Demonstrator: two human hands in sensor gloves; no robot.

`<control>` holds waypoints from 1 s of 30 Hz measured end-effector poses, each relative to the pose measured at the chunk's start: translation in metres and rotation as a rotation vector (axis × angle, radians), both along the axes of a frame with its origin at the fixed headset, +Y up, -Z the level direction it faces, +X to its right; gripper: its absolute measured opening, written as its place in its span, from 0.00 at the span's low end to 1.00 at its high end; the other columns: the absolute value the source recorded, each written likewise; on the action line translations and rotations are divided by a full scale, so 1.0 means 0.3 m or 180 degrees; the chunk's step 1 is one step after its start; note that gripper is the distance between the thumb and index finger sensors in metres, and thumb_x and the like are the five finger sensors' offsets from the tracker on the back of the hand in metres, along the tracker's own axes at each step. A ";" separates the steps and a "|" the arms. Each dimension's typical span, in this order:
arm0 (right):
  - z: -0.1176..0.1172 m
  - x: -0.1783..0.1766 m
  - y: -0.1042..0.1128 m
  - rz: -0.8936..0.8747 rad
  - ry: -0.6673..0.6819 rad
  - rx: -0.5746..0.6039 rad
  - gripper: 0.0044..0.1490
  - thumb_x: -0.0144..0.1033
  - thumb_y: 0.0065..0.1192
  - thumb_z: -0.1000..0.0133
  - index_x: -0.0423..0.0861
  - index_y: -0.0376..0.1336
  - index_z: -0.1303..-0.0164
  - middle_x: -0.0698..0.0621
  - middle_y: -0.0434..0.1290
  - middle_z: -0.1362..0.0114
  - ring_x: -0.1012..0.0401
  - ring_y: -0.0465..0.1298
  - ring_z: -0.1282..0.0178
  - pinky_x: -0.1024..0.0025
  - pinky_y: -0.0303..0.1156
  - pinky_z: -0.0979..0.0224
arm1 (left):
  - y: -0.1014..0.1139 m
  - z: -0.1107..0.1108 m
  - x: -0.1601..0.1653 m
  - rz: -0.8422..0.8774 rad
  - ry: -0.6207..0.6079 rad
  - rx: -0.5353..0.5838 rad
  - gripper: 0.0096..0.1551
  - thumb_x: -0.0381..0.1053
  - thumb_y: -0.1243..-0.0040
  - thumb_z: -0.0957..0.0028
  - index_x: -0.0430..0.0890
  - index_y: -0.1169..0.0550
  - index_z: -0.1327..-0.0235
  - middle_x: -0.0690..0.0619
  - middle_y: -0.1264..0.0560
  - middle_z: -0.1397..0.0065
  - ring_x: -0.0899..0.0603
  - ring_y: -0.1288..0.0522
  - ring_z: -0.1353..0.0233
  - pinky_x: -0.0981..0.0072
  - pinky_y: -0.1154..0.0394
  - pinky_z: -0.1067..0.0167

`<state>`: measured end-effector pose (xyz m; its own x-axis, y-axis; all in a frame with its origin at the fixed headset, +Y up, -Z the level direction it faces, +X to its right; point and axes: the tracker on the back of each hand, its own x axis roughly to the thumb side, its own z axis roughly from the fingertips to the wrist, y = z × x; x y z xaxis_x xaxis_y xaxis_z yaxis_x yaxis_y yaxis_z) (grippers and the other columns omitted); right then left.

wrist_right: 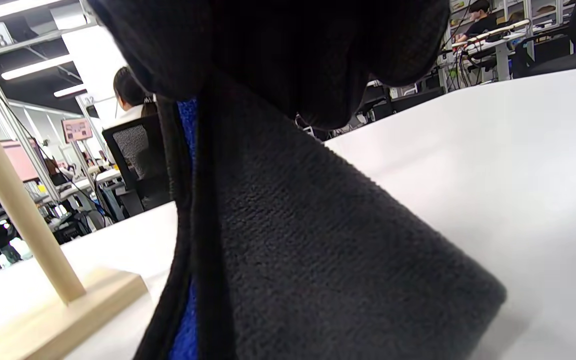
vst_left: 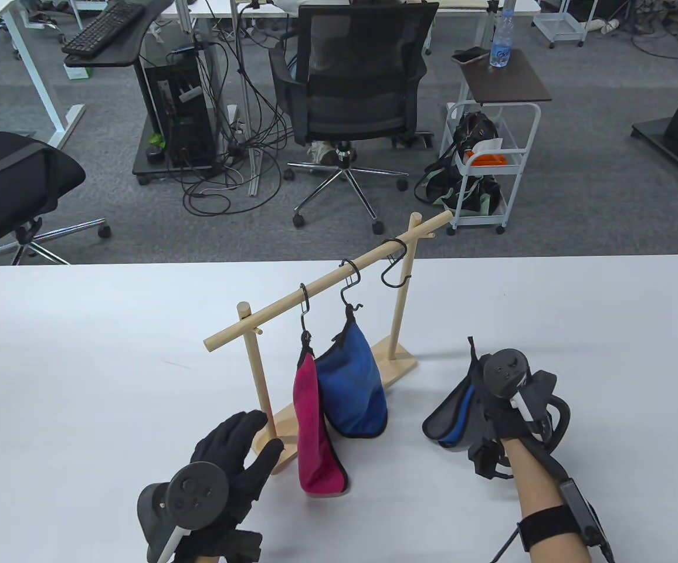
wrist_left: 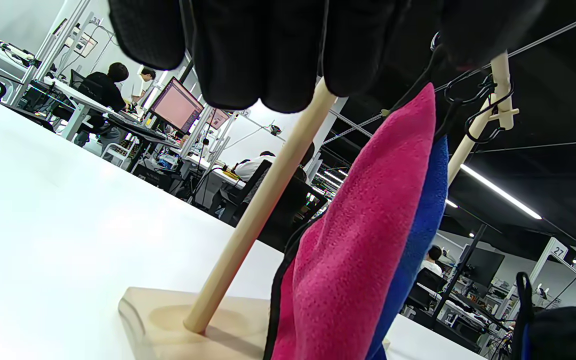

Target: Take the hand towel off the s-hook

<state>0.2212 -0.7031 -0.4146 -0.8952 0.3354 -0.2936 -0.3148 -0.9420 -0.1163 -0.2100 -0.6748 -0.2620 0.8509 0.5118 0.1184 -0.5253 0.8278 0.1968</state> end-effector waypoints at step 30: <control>-0.100 -0.020 -0.184 -0.0179 -0.0098 -0.0873 0.40 0.53 0.61 0.34 0.49 0.55 0.14 0.38 0.65 0.15 0.40 0.66 0.19 0.41 0.59 0.18 | 0.000 -0.004 -0.005 0.0016 0.0004 -0.0074 0.37 0.71 0.49 0.37 0.54 0.29 0.20 0.42 0.28 0.18 0.30 0.28 0.21 0.31 0.36 0.25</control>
<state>0.2151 -0.7582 -0.4445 -0.8666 0.2886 -0.4070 -0.3678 -0.9207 0.1303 -0.2115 -0.6748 -0.2632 0.8485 0.5186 0.1055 -0.5292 0.8295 0.1782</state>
